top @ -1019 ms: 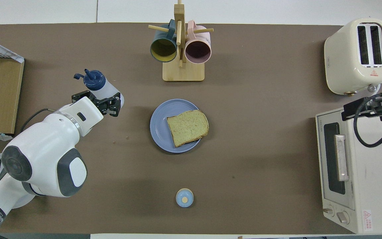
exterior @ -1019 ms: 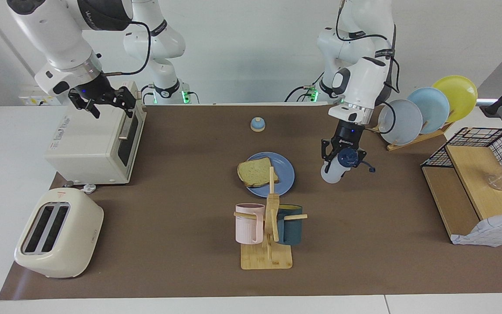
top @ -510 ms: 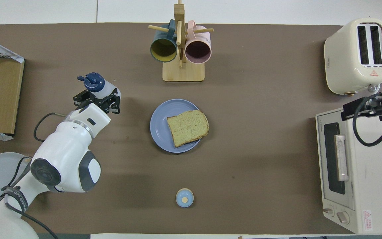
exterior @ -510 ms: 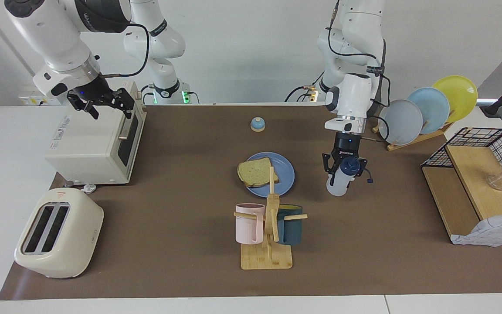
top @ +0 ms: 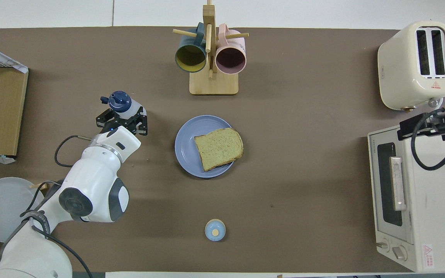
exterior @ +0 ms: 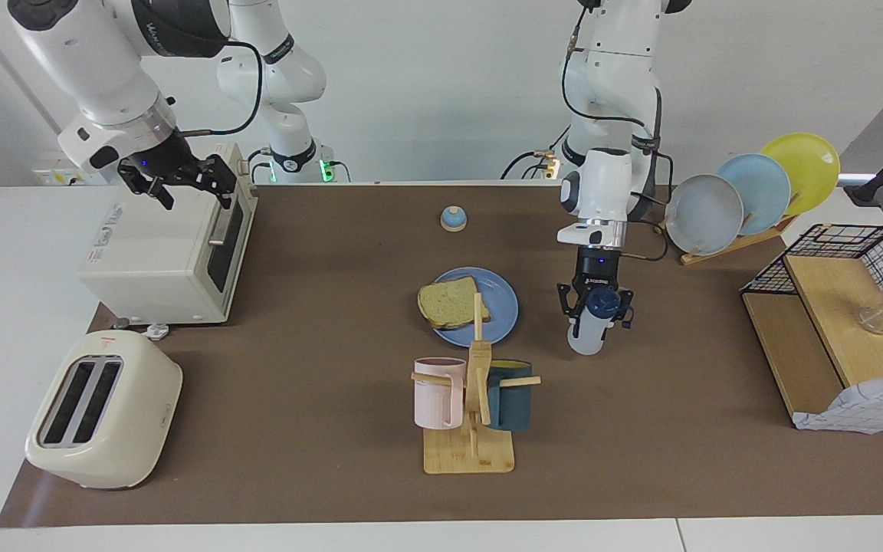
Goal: Put bread on plate and add seasoning
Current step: 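Carry the opened bottle with the left gripper toward the plate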
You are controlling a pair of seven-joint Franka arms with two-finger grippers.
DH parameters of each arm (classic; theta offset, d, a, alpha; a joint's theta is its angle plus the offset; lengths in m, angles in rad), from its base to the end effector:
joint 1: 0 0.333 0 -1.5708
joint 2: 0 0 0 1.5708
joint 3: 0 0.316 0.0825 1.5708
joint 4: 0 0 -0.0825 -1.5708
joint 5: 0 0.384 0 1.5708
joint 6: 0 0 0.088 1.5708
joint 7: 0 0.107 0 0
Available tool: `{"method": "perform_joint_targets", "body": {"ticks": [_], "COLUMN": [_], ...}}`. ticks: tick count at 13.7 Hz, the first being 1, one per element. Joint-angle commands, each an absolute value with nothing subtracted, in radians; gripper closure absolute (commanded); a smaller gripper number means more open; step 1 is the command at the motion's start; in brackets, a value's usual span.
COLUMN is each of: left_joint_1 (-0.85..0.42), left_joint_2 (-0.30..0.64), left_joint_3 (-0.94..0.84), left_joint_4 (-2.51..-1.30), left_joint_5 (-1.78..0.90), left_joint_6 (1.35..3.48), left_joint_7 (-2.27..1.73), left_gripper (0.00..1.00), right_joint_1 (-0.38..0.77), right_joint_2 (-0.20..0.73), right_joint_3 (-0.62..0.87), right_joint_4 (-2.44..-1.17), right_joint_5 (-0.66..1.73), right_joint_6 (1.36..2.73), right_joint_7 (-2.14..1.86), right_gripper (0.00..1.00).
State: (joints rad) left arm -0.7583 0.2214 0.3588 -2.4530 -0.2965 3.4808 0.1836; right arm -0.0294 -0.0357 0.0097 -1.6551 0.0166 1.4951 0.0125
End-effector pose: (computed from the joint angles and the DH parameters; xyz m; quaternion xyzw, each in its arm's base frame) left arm 0.5012 -0.1770 0.3146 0.9059 -0.1378 0.3999 0.0203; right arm 0.5327 -0.0085 0.5984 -0.9979 0.0160 0.0621 0.0084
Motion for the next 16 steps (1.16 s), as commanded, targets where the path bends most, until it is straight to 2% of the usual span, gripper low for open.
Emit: {"method": "perform_joint_targets", "body": {"ticks": [1,14,16], "left_joint_1": [-0.773,-0.767,-0.772], "left_joint_2": [0.304,0.316,0.289], "left_joint_3": [0.368,0.359,0.365], "left_joint_4": [-2.408,-2.413,-2.401], "left_joint_5": [-0.305,-0.307,-0.305], "left_joint_6": [3.505,3.504,3.498], "left_joint_7": [0.173,0.161,0.121], "left_gripper": [1.0,1.0,1.0], "right_joint_1": [-0.04,-0.04,-0.04], "right_joint_2": [-0.035,-0.035,-0.035], "right_joint_3": [0.015,0.015,0.015], "right_joint_4": [-1.647,-1.647,-1.647], "right_joint_5": [0.02,0.021,0.021], "right_joint_6": [1.485,1.485,1.485], "right_joint_7": [-0.006,-0.006,-0.006], "right_gripper": [0.0,0.0,0.0]}}
